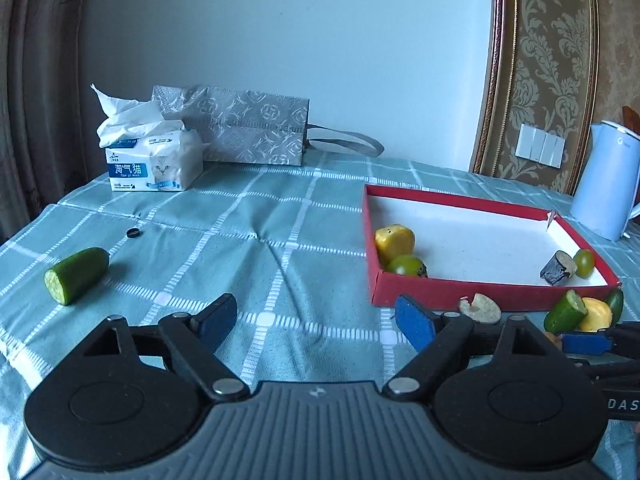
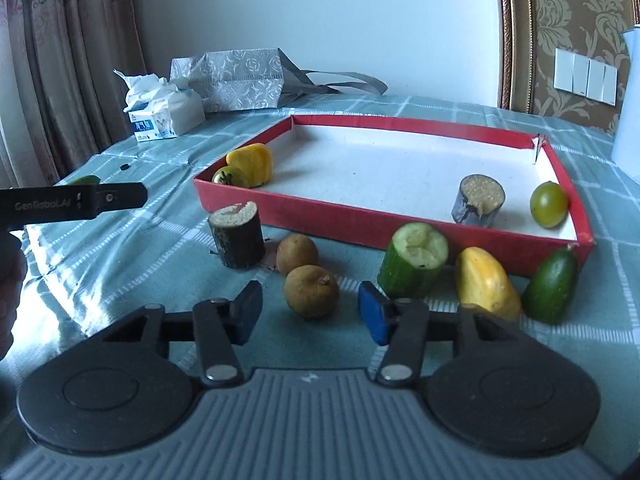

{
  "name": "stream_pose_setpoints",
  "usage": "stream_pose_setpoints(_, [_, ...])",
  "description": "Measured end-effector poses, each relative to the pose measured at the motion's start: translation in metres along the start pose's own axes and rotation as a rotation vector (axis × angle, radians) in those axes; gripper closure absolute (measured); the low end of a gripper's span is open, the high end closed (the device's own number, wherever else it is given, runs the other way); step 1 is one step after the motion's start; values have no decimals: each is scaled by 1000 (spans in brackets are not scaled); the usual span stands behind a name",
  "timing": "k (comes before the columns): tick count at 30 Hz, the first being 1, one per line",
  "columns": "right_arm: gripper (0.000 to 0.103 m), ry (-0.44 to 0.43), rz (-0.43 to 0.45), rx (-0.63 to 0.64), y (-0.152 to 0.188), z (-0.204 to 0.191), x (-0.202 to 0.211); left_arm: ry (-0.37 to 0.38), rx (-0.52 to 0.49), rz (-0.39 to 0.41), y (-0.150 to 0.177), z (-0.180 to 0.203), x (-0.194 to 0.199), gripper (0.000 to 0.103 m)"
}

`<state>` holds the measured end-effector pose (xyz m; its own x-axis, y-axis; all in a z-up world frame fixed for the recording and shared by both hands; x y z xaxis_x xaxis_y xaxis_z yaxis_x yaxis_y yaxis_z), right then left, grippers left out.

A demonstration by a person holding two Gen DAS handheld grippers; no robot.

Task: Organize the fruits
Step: 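Grasp the brown round fruit with the right tool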

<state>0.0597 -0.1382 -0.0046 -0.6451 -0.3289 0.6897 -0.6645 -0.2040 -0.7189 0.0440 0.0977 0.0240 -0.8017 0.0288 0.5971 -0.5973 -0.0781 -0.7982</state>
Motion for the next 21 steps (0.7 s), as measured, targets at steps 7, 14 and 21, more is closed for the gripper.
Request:
stream_pose_setpoints(7, [75,77,-10,44,-4,-9,-6,20,-50,2,4,10,2,17])
stream_pose_setpoints(14, [75,53,18,3,1,-4,5,8,-144,5,7,34,-2,17])
stream_pose_setpoints(21, [75,46,80,-64,11,12,28,15,-255,5,13,76,-10,17])
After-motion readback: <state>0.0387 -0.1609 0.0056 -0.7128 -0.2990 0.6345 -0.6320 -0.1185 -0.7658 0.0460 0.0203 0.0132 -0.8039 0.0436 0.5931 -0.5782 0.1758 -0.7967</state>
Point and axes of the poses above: each gripper's, at about its wrist camera, not at the fingertips, and x roughly against the way its jaws point, z to its right, y to its underside, the point moved 1 cm from there along -x, roughly the way its jaws point, and after that the axes turned 8 degrees about -z, right-handed, at the moved point
